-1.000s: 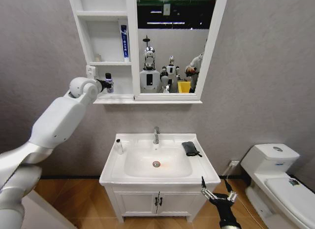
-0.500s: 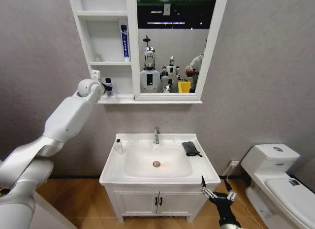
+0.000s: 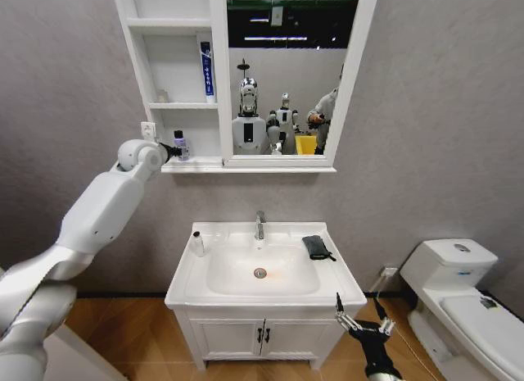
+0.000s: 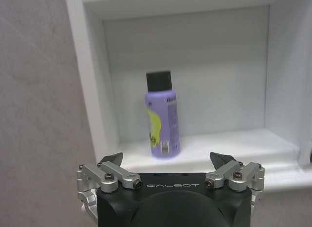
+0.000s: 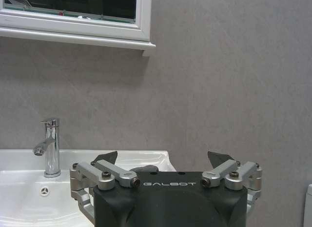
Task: Move facial cleanser and shampoo from washbasin to cabinet, then wipe washbasin with towel.
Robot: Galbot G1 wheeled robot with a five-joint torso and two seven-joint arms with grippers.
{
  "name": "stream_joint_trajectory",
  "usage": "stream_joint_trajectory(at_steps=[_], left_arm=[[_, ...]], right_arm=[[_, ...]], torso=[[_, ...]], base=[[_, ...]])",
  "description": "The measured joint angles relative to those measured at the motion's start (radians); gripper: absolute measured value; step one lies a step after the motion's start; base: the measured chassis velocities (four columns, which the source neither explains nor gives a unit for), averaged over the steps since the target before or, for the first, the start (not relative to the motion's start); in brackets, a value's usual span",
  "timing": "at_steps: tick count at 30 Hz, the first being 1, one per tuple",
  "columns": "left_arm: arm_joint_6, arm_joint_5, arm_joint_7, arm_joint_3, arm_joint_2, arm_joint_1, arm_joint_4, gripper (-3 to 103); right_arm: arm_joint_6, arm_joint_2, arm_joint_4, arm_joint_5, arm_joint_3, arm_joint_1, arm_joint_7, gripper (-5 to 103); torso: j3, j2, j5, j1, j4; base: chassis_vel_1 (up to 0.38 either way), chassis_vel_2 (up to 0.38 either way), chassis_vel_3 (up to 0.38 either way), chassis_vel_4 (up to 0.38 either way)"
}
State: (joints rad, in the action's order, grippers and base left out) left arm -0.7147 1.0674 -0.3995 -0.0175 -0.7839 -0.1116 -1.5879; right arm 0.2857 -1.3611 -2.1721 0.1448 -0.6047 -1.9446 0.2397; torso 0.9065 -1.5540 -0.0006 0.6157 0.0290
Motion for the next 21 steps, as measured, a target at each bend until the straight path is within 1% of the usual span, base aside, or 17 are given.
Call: stream_joint_trajectory(at_steps=[1, 2, 4, 5, 6, 8, 9, 10, 11, 12, 13, 14, 16, 17, 19, 20, 21], left_arm=[[0.015, 0.011, 0.009, 0.026, 0.042, -0.068, -0.073, 99], [0.015, 0.011, 0.009, 0.026, 0.042, -0.068, -0.073, 99], [0.064, -0.024, 0.043, 0.074, 0.123, -0.220, -0.226, 100], [0.064, -0.024, 0.043, 0.074, 0.123, -0.220, -0.226, 100], [0.084, -0.049, 0.054, 0.092, 0.145, -0.284, -0.274, 100], [0.163, -0.103, 0.065, 0.135, 0.178, -0.461, -0.353, 100], [0.163, -0.103, 0.065, 0.135, 0.178, -0.461, -0.353, 100], [0.212, -0.140, 0.070, 0.155, 0.185, -0.539, -0.374, 100], [0.212, -0.140, 0.070, 0.155, 0.185, -0.539, -0.374, 100], [0.287, -0.196, 0.078, 0.176, 0.182, -0.643, -0.386, 100], [0.287, -0.196, 0.078, 0.176, 0.182, -0.643, -0.386, 100], [0.365, -0.268, 0.079, 0.194, 0.152, -0.770, -0.384, 100], [0.450, -0.350, 0.077, 0.189, 0.094, -0.878, -0.347, 100], [0.450, -0.350, 0.077, 0.189, 0.094, -0.878, -0.347, 100], [0.503, -0.431, 0.083, 0.170, 0.026, -0.933, -0.290, 100], [0.503, -0.431, 0.083, 0.170, 0.026, -0.933, -0.290, 100], [0.521, -0.472, 0.090, 0.161, -0.008, -0.945, -0.255, 100]], right_arm=[[0.000, 0.002, -0.001, 0.000, -0.002, 0.000, 0.001, 100], [0.000, 0.002, -0.001, 0.000, -0.002, 0.000, 0.001, 100], [0.000, 0.004, -0.003, 0.001, -0.004, 0.001, 0.004, 100], [0.000, 0.004, -0.003, 0.001, -0.004, 0.001, 0.004, 100], [0.000, 0.004, -0.003, 0.001, -0.005, 0.003, 0.005, 100], [0.000, 0.002, -0.004, -0.001, -0.005, 0.003, 0.006, 100], [0.000, 0.002, -0.004, -0.001, -0.005, 0.003, 0.006, 100], [0.001, -0.001, -0.006, -0.002, -0.005, 0.001, 0.006, 100], [0.001, -0.001, -0.006, -0.002, -0.005, 0.001, 0.006, 100], [0.004, -0.003, -0.007, -0.003, -0.006, -0.001, 0.006, 100], [0.004, -0.003, -0.007, -0.003, -0.006, -0.001, 0.006, 100], [0.008, -0.004, -0.007, -0.004, -0.009, -0.005, 0.007, 100], [0.010, -0.004, -0.004, -0.005, -0.010, -0.005, 0.010, 100], [0.010, -0.004, -0.004, -0.005, -0.010, -0.005, 0.010, 100], [0.014, 0.000, 0.003, -0.004, -0.012, -0.003, 0.011, 100], [0.014, 0.000, 0.003, -0.004, -0.012, -0.003, 0.011, 100], [0.017, 0.003, 0.008, -0.002, -0.015, -0.002, 0.012, 100]], torso=[[0.000, 0.000, -0.0001, 0.000, -0.0006], [0.000, 0.000, -0.0001, 0.000, -0.0006], [0.000, 0.000, 0.0004, 0.000, -0.0005], [0.000, 0.000, 0.0004, 0.000, -0.0005], [0.000, 0.000, 0.0008, 0.000, -0.0005], [0.000, 0.000, 0.0000, 0.000, 0.0000], [0.000, 0.000, 0.0000, 0.000, 0.0000], [0.000, 0.000, 0.0005, 0.000, 0.0003], [0.000, 0.000, 0.0005, 0.000, 0.0003], [0.000, 0.000, 0.0009, 0.000, 0.0002], [0.000, 0.000, 0.0009, 0.000, 0.0002], [0.000, 0.000, 0.0003, 0.000, 0.0001], [0.000, 0.000, 0.0005, 0.000, -0.0003], [0.000, 0.000, 0.0005, 0.000, -0.0003], [0.000, 0.000, 0.0006, 0.000, -0.0001], [0.000, 0.000, 0.0006, 0.000, -0.0001], [0.000, 0.000, 0.0006, 0.000, 0.0001]], base=[[0.000, 0.000, 0.000, 0.000], [0.000, 0.000, 0.000, 0.000], [0.000, 0.000, 0.000, 0.000], [0.000, 0.000, 0.000, 0.000], [0.000, 0.000, 0.000, 0.000], [0.000, 0.000, 0.000, 0.000], [0.000, 0.000, 0.000, 0.000], [0.000, 0.000, 0.000, 0.000], [0.000, 0.000, 0.000, 0.000], [0.000, 0.000, 0.000, 0.000], [0.000, 0.000, 0.000, 0.000], [0.000, 0.000, 0.000, 0.000], [0.000, 0.000, 0.000, 0.000], [0.000, 0.000, 0.000, 0.000], [0.000, 0.000, 0.000, 0.000], [0.000, 0.000, 0.000, 0.000], [0.000, 0.000, 0.000, 0.000]])
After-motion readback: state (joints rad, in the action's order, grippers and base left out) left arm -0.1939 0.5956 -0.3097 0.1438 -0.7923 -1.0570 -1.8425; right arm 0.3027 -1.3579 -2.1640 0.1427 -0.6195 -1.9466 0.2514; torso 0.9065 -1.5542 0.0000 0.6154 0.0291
